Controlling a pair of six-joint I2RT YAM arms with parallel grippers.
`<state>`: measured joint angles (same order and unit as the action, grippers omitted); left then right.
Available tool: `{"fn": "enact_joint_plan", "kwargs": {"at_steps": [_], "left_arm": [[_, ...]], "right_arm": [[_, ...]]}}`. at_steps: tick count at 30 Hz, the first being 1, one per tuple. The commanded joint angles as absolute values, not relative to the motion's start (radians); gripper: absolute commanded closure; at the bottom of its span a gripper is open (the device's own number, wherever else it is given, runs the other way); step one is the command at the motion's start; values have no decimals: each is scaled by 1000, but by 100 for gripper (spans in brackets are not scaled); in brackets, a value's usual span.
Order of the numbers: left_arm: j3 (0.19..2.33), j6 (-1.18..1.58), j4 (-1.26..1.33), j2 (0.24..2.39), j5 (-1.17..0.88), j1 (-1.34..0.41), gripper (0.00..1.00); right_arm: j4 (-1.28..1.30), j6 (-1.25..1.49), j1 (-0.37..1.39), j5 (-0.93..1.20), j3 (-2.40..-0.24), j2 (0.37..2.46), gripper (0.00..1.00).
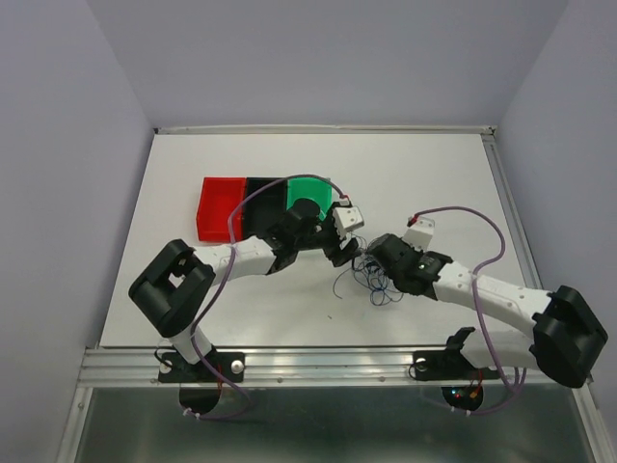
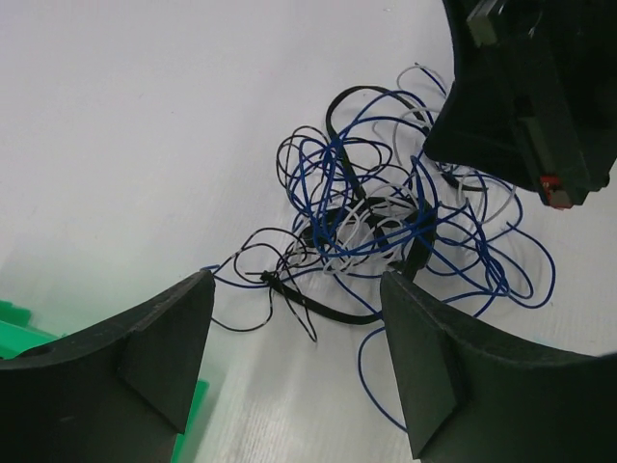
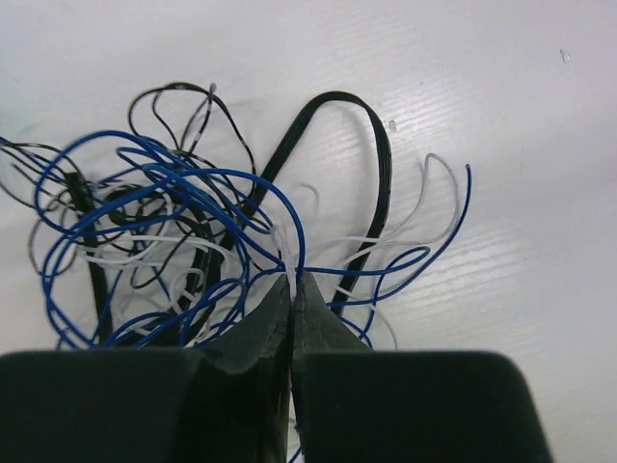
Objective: Untangle the cables
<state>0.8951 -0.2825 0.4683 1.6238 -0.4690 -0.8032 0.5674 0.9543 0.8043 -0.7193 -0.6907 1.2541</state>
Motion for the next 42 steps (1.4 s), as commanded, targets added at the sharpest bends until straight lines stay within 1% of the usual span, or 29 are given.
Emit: {"fn": "enact_joint_plan", "kwargs": {"at_steps": [1,3,4,6,7,12,14,19,25,28,31,32,33,34,35,36,38,40,42], "left_arm": [[819,-241,618,1582,-506,-804,20],[796,-230,644,1566,-512,-804,20],[778,-226,666,1562,-515,-804,20],[770,-219,684,1557,-520,-804,20],[770,-215,692,1559,-526,-804,20],[795,-196,698,1586,-578,-810,20],[808,-193,698,1611,-581,-818,19],[839,-213,683,1661,-577,-870,20],[879,-224,663,1723,-519,-914,20],[900,-216,657,1762,-489,-920,20],[945,-212,629,1816,-453,-940,24],[969,-213,624,1830,-407,-945,26],[982,-216,623,1856,-390,-951,29],[997,-212,620,1868,-371,-954,41],[1032,-207,605,1882,-358,-954,48],[1051,-204,592,1908,-348,-954,67],[1088,-206,566,1924,-347,-954,81],[1083,-212,564,1919,-342,-954,100],[1066,-219,571,1901,-330,-953,100]], "right_arm": [[462,953,799,-796,-648,1094,100],[430,933,801,-801,-615,1008,100],[407,907,801,-795,-592,927,100],[393,887,801,-793,-571,852,99],[390,878,799,-796,-562,771,99],[390,836,801,-836,-538,612,100],[390,833,799,-883,-548,589,100],[388,839,801,-992,-606,624,99],[388,838,799,-1187,-684,683,100],[388,830,801,-1195,-761,710,100],[385,796,801,-1190,-845,776,100],[385,776,801,-1199,-863,811,100],[384,764,801,-1204,-882,827,100],[385,749,799,-1209,-925,840,100],[384,730,799,-1215,-943,854,99],[385,723,801,-1219,-972,868,100],[382,709,799,-1229,-994,873,99],[376,698,799,-1244,-1005,868,99],[368,686,799,-1285,-1017,861,100]]}}
